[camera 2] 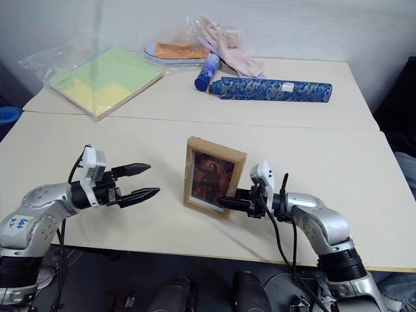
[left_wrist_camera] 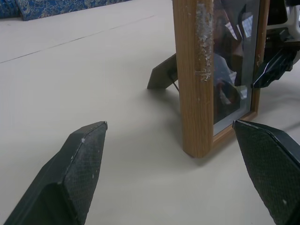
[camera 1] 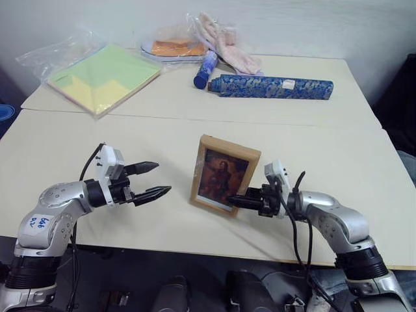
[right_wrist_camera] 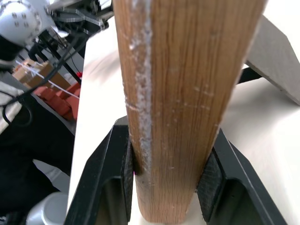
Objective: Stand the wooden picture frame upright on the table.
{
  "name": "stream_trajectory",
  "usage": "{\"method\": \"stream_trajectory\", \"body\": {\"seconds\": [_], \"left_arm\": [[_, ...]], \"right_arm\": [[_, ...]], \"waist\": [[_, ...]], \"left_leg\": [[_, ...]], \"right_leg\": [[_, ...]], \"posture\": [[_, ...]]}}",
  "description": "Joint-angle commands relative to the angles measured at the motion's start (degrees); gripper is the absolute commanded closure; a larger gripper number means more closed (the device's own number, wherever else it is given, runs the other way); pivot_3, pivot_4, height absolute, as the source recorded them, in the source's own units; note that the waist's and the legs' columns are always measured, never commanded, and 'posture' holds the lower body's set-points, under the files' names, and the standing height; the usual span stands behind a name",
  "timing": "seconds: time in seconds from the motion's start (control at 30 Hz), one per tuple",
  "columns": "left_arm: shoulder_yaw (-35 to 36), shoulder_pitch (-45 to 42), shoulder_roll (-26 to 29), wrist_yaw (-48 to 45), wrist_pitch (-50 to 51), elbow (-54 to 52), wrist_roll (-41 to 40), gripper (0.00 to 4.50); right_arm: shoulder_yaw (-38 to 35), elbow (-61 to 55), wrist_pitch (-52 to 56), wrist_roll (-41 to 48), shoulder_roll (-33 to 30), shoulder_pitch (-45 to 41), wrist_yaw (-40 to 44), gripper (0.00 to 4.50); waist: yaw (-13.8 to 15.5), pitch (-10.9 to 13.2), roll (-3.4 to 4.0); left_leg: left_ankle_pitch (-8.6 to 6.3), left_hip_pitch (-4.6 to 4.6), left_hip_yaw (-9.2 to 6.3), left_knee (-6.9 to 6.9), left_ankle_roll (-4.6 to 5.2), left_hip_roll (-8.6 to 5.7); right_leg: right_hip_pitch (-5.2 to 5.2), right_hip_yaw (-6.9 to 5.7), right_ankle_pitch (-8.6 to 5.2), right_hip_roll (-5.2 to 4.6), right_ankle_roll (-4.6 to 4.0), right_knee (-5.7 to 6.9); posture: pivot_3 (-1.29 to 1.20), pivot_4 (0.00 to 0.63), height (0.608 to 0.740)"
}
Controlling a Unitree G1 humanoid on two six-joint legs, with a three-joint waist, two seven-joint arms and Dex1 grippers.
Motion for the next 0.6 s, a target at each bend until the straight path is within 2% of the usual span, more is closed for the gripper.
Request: {"method": "stream_trajectory", "body": {"seconds": [0.03,0.17,0.3,0.37,0.47,0.6], "left_arm": [[1.7,0.7,0.6,-0.4,-1.0,-1.3,0.7,0.0],[1.8,0.7,0.9,-0.9,-1.4,-0.7,1.2,0.0],[1.8,1.0,1.4,-1.5,-1.8,-0.2,1.9,0.0],[2.0,1.4,1.6,-2.0,-2.2,0.4,2.3,0.0],[2.4,2.6,2.1,-2.7,-3.2,1.6,3.3,0.0],[3.5,5.0,2.7,-3.5,-4.7,2.7,4.7,0.0]], "right_arm": [[2.0,2.6,-1.5,-5.0,-0.5,2.2,-0.8,3.24],[2.6,2.9,-1.7,-6.3,-1.1,2.6,-1.3,3.24],[-0.3,2.5,3.0,-2.1,0.4,1.4,-3.4,3.24],[-0.2,1.7,3.0,-2.1,-0.2,1.4,-1.8,2.53],[-1.1,1.2,0.5,-2.9,-0.2,1.6,-0.7,1.77],[-2.5,-1.3,-0.3,-1.8,-2.0,2.9,3.0,0.43]], "waist": [[0.0,0.0,-0.04],[0.1,-0.1,-0.12],[0.1,-0.1,-0.12],[0.1,-0.1,-0.12],[0.2,-0.1,-0.11],[0.2,-0.1,-0.09]], "left_leg": [[0.0,0.01,0.0,0.0,0.0,0.0],[0.0,0.15,-0.04,0.0,0.0,0.01],[-0.02,0.48,-0.03,-0.11,0.0,0.02],[-0.02,0.54,-0.03,-0.14,-0.01,0.03],[-0.04,0.48,-0.03,-0.16,0.02,0.03],[-0.05,0.36,-0.02,-0.19,0.03,0.02]], "right_leg": [[0.01,0.0,0.0,0.0,0.0,0.0],[0.21,-0.01,0.0,-0.01,0.0,-0.05],[0.5,0.0,-0.01,-0.02,-0.01,-0.17],[0.53,0.01,-0.02,-0.02,-0.03,-0.33],[0.49,0.02,-0.02,-0.04,-0.03,-0.39],[0.39,0.0,-0.02,-0.04,-0.03,-0.41]], "posture": [[0.0,0.15,0.74],[0.0,0.15,0.74],[0.0,0.15,0.74],[0.0,0.15,0.74],[0.0,0.15,0.74],[0.0,0.15,0.74]]}}
